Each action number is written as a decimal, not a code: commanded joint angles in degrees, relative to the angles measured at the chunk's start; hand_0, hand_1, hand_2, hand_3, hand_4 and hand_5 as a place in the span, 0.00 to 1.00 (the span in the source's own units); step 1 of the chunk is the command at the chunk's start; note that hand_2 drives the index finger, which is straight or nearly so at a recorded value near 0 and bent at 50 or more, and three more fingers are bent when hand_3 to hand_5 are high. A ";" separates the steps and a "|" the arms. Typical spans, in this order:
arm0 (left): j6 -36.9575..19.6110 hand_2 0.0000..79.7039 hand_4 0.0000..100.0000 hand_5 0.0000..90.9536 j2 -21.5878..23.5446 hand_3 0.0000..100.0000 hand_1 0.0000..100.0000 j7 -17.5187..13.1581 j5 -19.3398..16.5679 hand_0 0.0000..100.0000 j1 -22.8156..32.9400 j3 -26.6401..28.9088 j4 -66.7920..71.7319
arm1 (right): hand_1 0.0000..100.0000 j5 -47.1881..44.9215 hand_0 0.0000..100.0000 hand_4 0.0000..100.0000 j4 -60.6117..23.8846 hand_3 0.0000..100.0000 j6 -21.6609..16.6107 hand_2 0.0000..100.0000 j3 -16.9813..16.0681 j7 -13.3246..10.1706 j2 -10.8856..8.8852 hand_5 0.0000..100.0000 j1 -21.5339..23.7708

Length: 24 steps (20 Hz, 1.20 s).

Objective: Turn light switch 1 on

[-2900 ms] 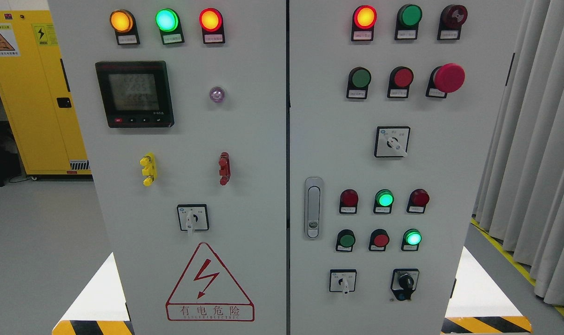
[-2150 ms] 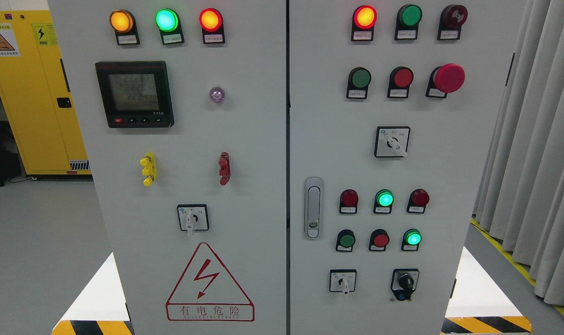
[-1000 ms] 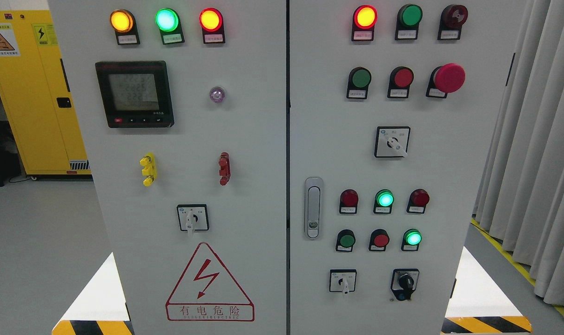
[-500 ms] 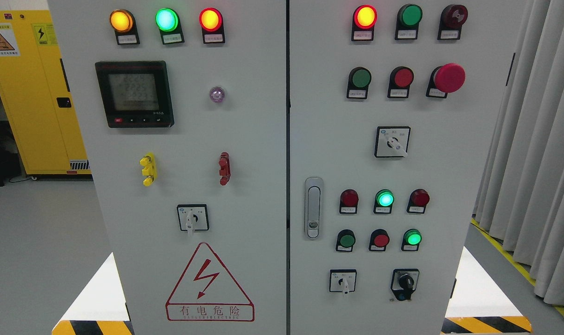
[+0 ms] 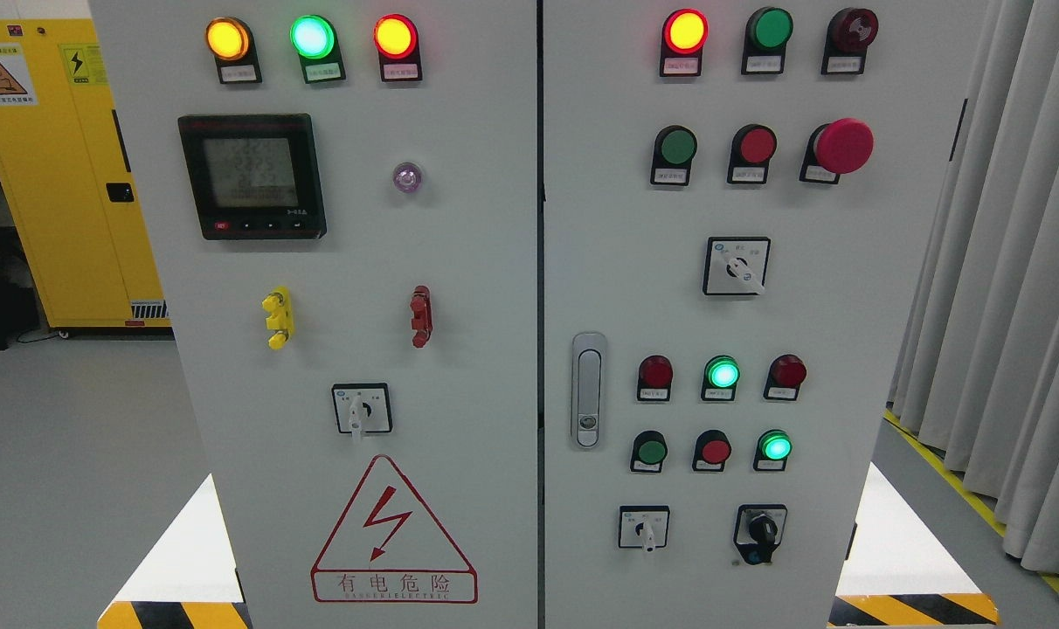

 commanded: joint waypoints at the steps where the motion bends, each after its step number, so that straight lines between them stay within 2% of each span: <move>1: 2.83 0.65 0.83 0.84 0.32 0.80 0.62 1.22 -0.67 0.08 -3.31 -3.03 -16.67 | 0.50 0.00 0.00 0.00 0.00 0.00 -0.01 0.04 0.00 0.05 0.00 0.00 0.00; 3: 5.64 0.65 0.83 0.84 -0.21 0.80 0.61 2.81 -1.20 0.08 -5.77 -3.91 -17.64 | 0.50 0.00 0.00 0.00 0.00 0.00 -0.01 0.04 0.00 0.05 0.00 0.00 0.00; 8: 10.74 0.64 0.83 0.84 -3.28 0.78 0.61 3.78 -5.59 0.08 -9.99 -3.92 -17.91 | 0.50 0.00 0.00 0.00 0.00 0.00 -0.01 0.04 0.00 0.05 0.00 0.00 0.00; 16: 19.62 0.69 0.85 0.86 -5.48 0.82 0.63 8.08 -6.30 0.09 -15.09 -4.00 -18.96 | 0.50 0.00 0.00 0.00 0.00 0.00 -0.01 0.04 0.00 0.05 0.00 0.00 0.00; 19: 22.25 0.71 0.85 0.92 -5.75 0.83 0.65 9.14 -7.35 0.09 -16.85 -4.00 -18.96 | 0.50 0.00 0.00 0.00 0.00 0.00 -0.01 0.04 0.00 0.05 0.00 0.00 0.00; 22: 24.45 0.73 0.86 0.92 -5.84 0.83 0.67 9.49 -7.62 0.08 -18.78 -4.00 -18.96 | 0.50 0.00 0.00 0.00 0.00 0.00 -0.01 0.04 0.00 -0.04 0.00 0.00 0.00; 24: 26.30 0.74 0.87 0.92 -6.10 0.84 0.68 9.76 -7.71 0.14 -20.10 -4.00 -18.96 | 0.50 0.00 0.00 0.00 0.00 0.00 -0.01 0.04 0.00 0.05 0.00 0.00 0.00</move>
